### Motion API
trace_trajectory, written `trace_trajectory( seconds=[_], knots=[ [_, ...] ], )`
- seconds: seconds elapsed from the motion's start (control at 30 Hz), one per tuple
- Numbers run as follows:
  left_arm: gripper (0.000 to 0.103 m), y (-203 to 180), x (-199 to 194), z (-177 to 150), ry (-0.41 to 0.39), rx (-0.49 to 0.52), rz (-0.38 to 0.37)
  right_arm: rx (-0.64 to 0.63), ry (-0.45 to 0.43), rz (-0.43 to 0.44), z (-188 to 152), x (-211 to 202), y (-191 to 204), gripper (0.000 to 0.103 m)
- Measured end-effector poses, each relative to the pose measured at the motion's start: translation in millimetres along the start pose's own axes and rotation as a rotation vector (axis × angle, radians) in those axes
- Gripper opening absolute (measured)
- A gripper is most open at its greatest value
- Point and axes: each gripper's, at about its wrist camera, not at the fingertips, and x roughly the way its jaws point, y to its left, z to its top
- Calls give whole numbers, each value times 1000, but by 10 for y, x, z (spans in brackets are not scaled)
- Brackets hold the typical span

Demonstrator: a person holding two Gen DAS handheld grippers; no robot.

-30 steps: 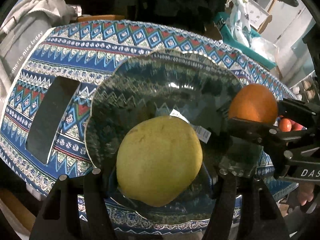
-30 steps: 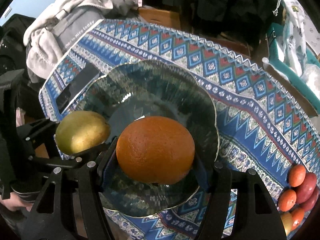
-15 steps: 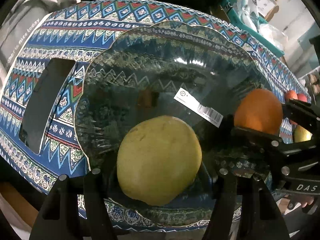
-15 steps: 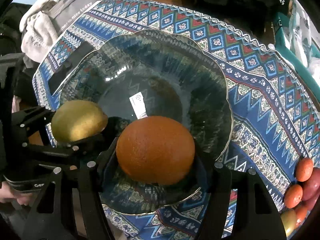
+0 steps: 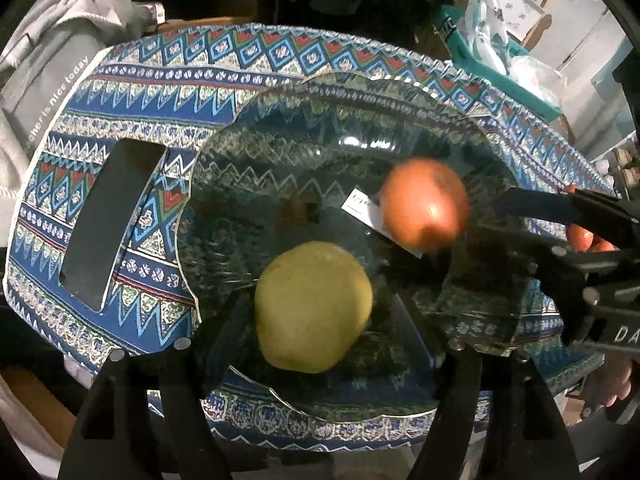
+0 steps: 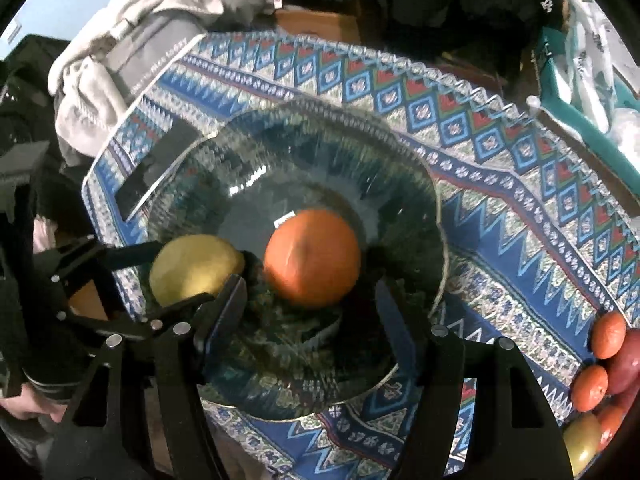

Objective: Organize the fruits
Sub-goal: 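Lower the pear into the glass bowl and open the left tool while the right tool releases the orange, then move both tools back from the bowl toward the remaining fruit cluster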

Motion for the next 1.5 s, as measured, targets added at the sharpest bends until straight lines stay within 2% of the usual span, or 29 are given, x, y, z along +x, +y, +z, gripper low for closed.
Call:
trace_trajectory(
  seconds=[0.3, 0.63, 1.27, 1.4, 1.5],
  knots=[
    [76, -158, -268, 80, -70, 15, -35, -15, -81, -50, -32, -407, -10, 68],
    [80, -538, -519, 135, -132, 89, -49, 6, -161, -161, -193, -921, -245, 69],
    [81, -1381, -812, 167, -167, 201, -122, 84, -255, -265, -730, -1672, -789, 76],
    [86, -1570, -865, 150, -181, 234, -130, 101, -262, -290, -870, -1797, -932, 77],
    [86, -1709, -873, 142, -183, 262, -136, 107, -261, -340, -982, -1894, -1060, 79]
  ],
)
